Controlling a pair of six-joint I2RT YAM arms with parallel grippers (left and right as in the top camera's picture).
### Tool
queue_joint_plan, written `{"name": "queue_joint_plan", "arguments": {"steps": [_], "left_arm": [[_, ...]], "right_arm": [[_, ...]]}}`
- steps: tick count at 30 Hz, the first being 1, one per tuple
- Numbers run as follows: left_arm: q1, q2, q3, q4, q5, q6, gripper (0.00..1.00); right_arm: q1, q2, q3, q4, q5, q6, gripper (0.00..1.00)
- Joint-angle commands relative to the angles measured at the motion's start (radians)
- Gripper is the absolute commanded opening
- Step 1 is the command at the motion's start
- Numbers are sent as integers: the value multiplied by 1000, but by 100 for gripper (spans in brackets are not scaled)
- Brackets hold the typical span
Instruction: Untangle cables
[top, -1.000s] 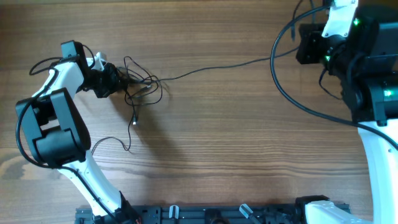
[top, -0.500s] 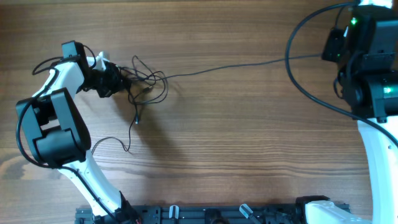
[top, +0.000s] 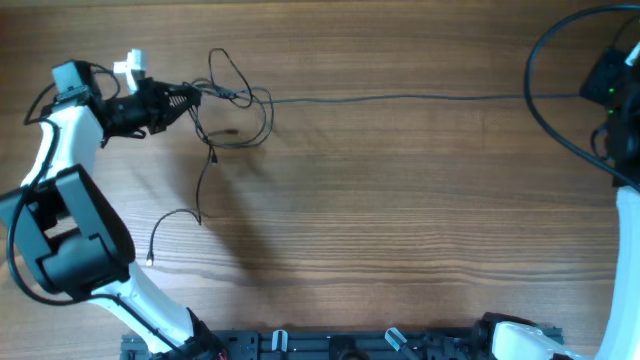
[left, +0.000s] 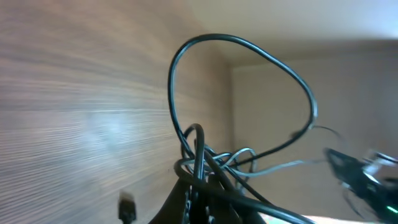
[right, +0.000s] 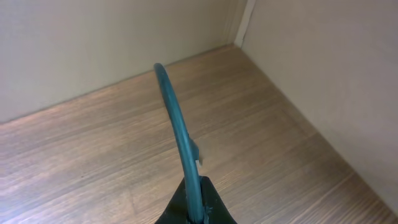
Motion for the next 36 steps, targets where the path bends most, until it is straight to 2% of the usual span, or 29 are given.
{"name": "queue_joint_plan", "arguments": {"steps": [1, 2, 4, 6, 8, 12, 14, 22, 36], "left_arm": [[6, -11, 3, 3, 96, 27, 5], [5, -11, 3, 2, 96, 26, 8], [0, -11, 3, -3, 89, 26, 20], [-9, -11, 3, -12, 61, 26, 26], [-23, -11, 3, -27, 16, 26, 48], [-51, -11, 3, -68, -87, 26, 73], [-76, -11, 3, -90, -183, 26, 100], [-172, -11, 3, -110, -352, 26, 100], [-293, -11, 3, -106, -479, 25, 100]], "right_arm": [[-61, 24, 25, 19, -160, 6, 4], [-72, 31, 25, 19, -211, 7, 4], [-89, 41, 25, 11, -328, 6, 4], [-91, 53, 25, 3, -415, 3, 4], [-90, 71, 25, 0, -510, 4, 4], [-90, 101, 24, 1, -661, 5, 4], [-90, 119, 23, -2, -732, 4, 4], [-89, 170, 22, -59, -851, 4, 4], [-66, 188, 14, -83, -930, 7, 4]]}}
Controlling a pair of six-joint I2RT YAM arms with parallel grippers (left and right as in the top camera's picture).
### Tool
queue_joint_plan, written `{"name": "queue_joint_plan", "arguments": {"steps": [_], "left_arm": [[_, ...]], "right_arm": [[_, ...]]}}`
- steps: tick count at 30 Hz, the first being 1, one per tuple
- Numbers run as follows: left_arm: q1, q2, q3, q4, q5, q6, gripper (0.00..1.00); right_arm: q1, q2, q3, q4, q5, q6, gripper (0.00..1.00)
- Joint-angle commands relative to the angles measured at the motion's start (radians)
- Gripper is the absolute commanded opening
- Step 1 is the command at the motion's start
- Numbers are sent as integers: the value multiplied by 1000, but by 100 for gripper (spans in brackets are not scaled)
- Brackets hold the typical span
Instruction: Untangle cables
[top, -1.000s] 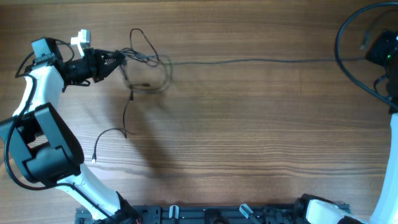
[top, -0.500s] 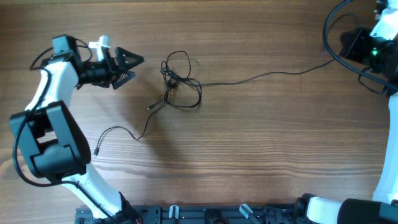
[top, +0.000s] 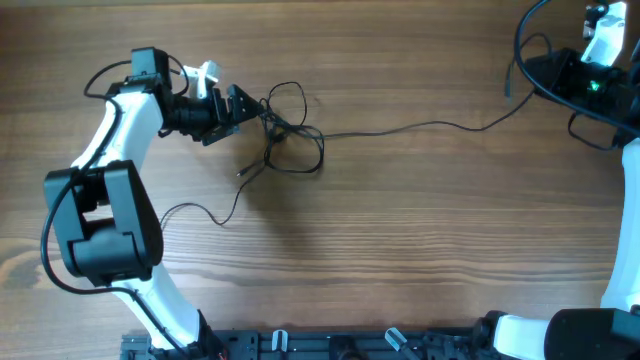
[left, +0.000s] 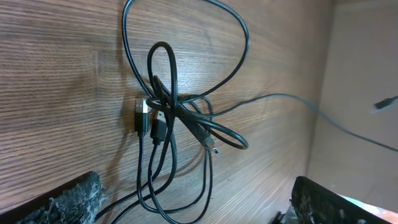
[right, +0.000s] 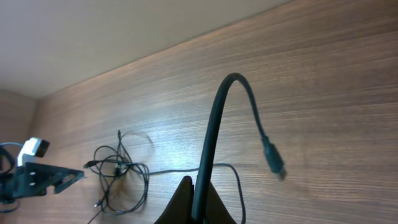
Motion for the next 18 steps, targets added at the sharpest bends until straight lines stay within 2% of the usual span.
{"name": "queue_joint_plan", "arguments": {"steps": [1, 15, 18], "left_arm": [[-29, -11, 3, 3, -54, 8, 100], [-57, -11, 3, 6, -84, 8, 100], [-60, -11, 2, 6, -121, 8, 93]], "right_arm": [[32, 14, 14, -10, -39, 4, 4], [249, 156, -8, -30, -38, 3, 4], [286, 206, -8, -29, -39, 3, 4]]}}
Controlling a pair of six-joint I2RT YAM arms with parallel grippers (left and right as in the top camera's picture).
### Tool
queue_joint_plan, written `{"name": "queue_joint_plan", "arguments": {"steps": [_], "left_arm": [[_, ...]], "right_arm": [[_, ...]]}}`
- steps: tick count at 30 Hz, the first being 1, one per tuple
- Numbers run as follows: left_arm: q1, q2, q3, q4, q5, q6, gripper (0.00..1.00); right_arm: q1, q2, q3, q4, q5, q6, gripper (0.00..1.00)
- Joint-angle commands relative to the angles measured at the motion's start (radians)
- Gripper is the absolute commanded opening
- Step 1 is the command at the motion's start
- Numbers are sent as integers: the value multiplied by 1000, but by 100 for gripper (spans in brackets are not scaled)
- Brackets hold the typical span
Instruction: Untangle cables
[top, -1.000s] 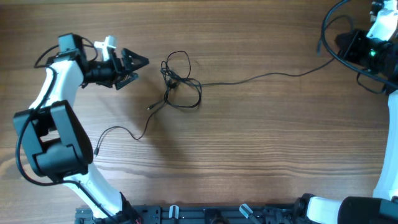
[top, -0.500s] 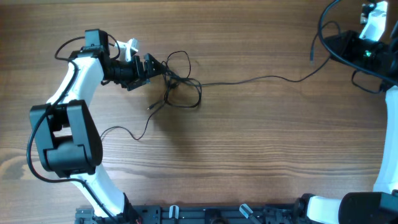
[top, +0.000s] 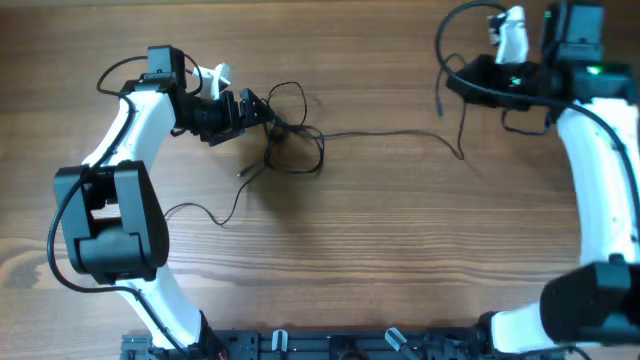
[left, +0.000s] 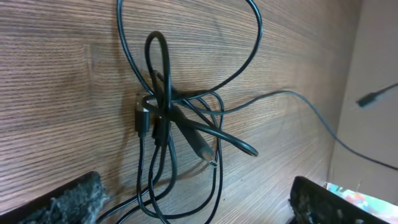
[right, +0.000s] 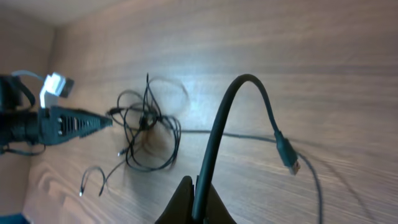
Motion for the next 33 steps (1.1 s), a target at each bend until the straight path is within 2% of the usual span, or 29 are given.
{"name": "queue_joint_plan", "arguments": {"steps": [1, 4, 8, 12, 18, 21, 24, 27, 29, 33], "left_arm": [[-7, -11, 2, 2, -58, 8, 91], [-16, -11, 1, -1, -74, 8, 88], [-35, -11, 1, -1, -75, 7, 89], [-60, -11, 1, -1, -103, 7, 85], [-96, -11, 1, 0, -177, 6, 80], [-106, -11, 1, 3, -206, 4, 64], [-109, -11, 1, 3, -230, 4, 39], [-108, -11, 1, -2, -269, 4, 26], [-108, -11, 1, -5, -295, 3, 21], [-108, -11, 1, -10, -295, 4, 22]], "right_arm": [[48, 76, -7, 10, -23, 3, 5], [88, 119, -7, 14, -23, 2, 4], [143, 180, -7, 30, -22, 0, 5], [172, 226, -7, 55, -23, 3, 11], [194, 269, -8, 59, -23, 3, 14], [209, 281, -10, 60, -22, 2, 20], [225, 290, -10, 72, -19, 2, 28], [248, 296, -11, 91, -19, 3, 34], [258, 301, -11, 97, -19, 3, 38], [277, 304, -11, 105, -15, 3, 43]]}}
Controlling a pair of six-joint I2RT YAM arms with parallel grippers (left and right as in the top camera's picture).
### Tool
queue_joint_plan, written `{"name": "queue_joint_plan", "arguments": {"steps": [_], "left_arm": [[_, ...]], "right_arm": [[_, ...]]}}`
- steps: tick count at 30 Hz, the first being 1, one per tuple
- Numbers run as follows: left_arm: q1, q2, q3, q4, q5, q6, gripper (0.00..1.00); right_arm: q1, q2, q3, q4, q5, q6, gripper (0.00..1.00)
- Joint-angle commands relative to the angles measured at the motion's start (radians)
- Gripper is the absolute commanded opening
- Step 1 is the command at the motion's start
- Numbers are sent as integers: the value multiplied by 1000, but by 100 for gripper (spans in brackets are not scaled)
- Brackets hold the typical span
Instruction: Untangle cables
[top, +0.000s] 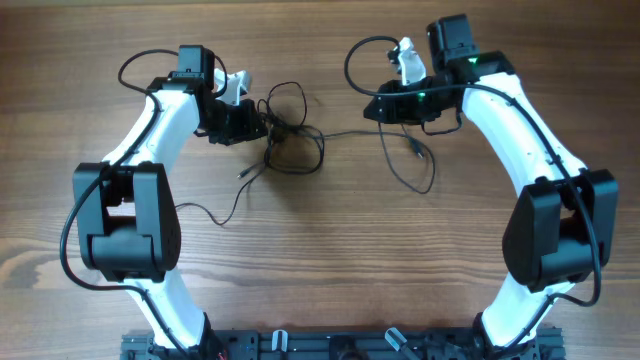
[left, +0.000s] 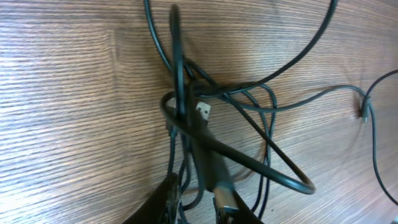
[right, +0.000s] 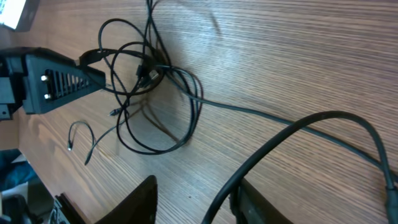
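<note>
A knot of thin black cables (top: 290, 140) lies on the wooden table at upper left. My left gripper (top: 255, 122) is at its left side; in the left wrist view the left gripper (left: 199, 205) is shut on strands of the knot (left: 205, 118), a USB plug beside the fingers. One thin cable (top: 350, 133) runs right from the knot toward my right gripper (top: 378, 110). In the right wrist view the right gripper (right: 193, 205) is open, with a thick black cable (right: 311, 121) resting against its right finger. That thick cable loops (top: 349, 65) behind the gripper.
A loose thin cable tail (top: 195, 208) trails toward the lower left of the table (top: 330, 260). Another thin loop (top: 420, 178) lies below the right gripper. A black rail (top: 330, 345) runs along the front edge.
My left gripper, open over the knot before, is now shut on its strands. My right gripper has moved left toward the knot and opened; the thick cable now only leans on one finger.
First my left gripper held the knot at far left and the right held the thick cable at the far right, one thin cable taut between. Then the left stood open by the knot while the right, still shut, came leftward. Now the left grips the knot and the right is open.
</note>
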Motion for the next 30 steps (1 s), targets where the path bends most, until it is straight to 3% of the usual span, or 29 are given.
{"name": "queue_joint_plan", "arguments": {"steps": [1, 19, 27, 29, 30], "left_arm": [[-2, -11, 1, -3, -29, 5, 22], [-2, -11, 1, -54, -28, -12, 32], [-3, -11, 1, -61, -24, -37, 55], [-3, -11, 1, -59, -24, -37, 53], [-3, -11, 1, -56, -24, -37, 46]], "right_arm": [[20, 27, -10, 16, -14, 0, 45], [116, 69, -10, 157, 143, 165, 47], [131, 116, -10, 211, 143, 292, 47], [131, 121, -10, 227, 138, 356, 47], [131, 121, -10, 230, 136, 404, 47]]}}
